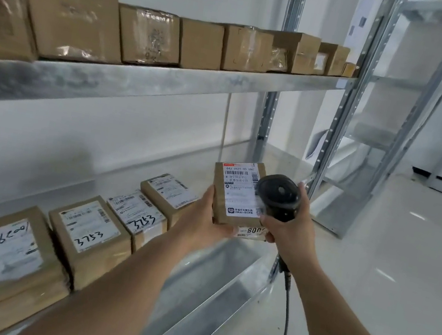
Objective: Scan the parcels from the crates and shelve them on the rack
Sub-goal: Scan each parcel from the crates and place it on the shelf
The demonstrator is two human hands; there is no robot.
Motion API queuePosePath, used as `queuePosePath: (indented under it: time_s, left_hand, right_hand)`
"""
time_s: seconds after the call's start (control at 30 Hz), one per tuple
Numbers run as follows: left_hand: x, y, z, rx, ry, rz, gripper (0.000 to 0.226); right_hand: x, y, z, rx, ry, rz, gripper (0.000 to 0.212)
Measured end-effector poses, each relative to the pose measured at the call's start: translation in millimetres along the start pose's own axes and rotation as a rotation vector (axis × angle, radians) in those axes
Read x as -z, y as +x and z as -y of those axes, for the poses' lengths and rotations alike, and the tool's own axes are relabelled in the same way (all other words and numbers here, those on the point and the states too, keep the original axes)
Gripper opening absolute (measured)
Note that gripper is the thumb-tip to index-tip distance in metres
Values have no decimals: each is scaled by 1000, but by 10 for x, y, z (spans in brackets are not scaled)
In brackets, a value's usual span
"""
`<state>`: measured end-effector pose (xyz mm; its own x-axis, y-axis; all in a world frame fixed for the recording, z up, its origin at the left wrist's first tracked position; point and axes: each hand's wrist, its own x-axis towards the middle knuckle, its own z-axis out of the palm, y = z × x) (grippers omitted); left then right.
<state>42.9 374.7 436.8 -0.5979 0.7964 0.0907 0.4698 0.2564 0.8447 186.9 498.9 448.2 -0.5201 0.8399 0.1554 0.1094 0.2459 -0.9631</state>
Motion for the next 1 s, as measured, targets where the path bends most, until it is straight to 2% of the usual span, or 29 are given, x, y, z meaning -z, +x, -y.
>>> queuePosePath:
  time_s: [0.13, 0.3, 0.53, 0.7, 0.93, 1.0]
  left_hand:
    - [30, 330, 37, 93, 145, -1, 91]
    - [141, 687, -30, 215, 462, -63, 86]
    - [227, 1031, 158, 385, 633, -140, 88]
    - [196, 1084, 206, 543, 758, -94, 99]
    - [46, 1103, 258, 637, 797, -153, 83]
    - [13, 1119, 263, 629, 817, -160, 68]
  right_hand:
    - [-98, 401, -105, -12, 6, 58, 102]
    - [-290, 978, -171, 41, -17, 179, 101]
    - [-641, 1748, -345, 55, -16, 443, 103]
    - [-878, 2037, -551, 32, -25, 587, 104]
    - [-1047, 2162, -696, 12, -79, 702, 107]
    - [-1045, 2173, -738, -15, -68, 727, 105]
